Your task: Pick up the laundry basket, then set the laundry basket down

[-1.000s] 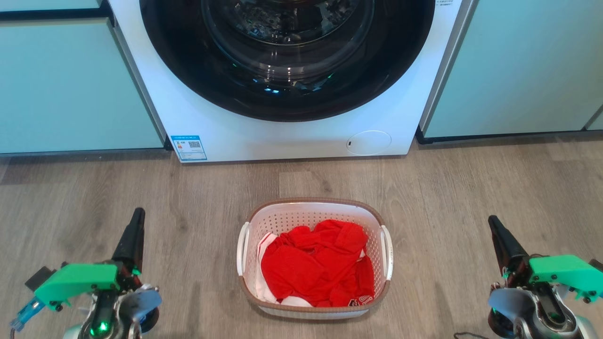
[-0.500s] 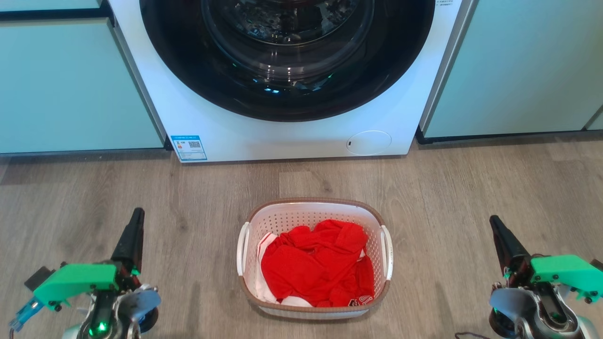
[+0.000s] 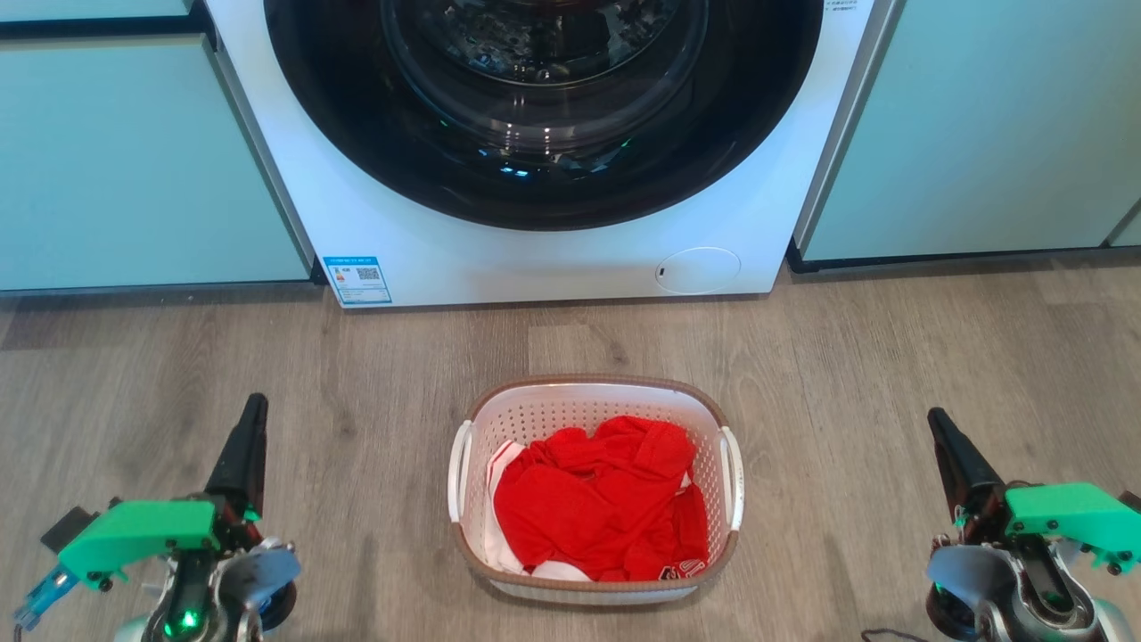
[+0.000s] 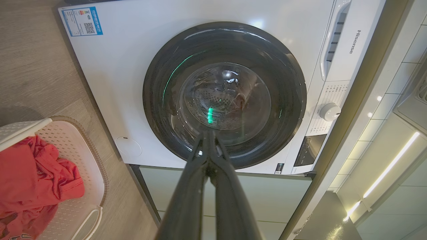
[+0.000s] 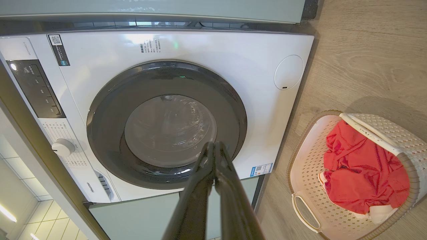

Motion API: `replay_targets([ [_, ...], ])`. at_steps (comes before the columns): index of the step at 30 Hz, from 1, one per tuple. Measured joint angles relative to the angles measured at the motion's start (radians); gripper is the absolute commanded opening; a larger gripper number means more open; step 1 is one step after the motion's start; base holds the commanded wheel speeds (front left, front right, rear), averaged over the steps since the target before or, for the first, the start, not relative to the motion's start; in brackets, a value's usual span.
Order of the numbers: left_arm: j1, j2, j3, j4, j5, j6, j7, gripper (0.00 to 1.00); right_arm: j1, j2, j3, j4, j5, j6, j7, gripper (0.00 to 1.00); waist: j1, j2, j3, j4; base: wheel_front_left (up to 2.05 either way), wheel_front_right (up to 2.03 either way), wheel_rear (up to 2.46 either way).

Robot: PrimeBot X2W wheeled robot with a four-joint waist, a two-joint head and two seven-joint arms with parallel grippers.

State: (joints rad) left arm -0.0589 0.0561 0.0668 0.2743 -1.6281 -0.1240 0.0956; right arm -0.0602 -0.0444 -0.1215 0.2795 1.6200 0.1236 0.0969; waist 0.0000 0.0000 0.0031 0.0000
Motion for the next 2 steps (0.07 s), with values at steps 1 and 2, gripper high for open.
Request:
replay_targets([
  [1,0.000,0.000,0.000,0.000,0.000,0.000,0.000,0.00,0.000,0.000,0.000,0.000,0.000,0.000,0.000,0.00,0.0000,0.0000,0.000,0.000,0.00,0.00,0.00],
  [2,0.000,0.000,0.000,0.000,0.000,0.000,0.000,0.00,0.000,0.000,0.000,0.000,0.000,0.000,0.000,0.00,0.0000,0.0000,0.000,0.000,0.00,0.00,0.00],
])
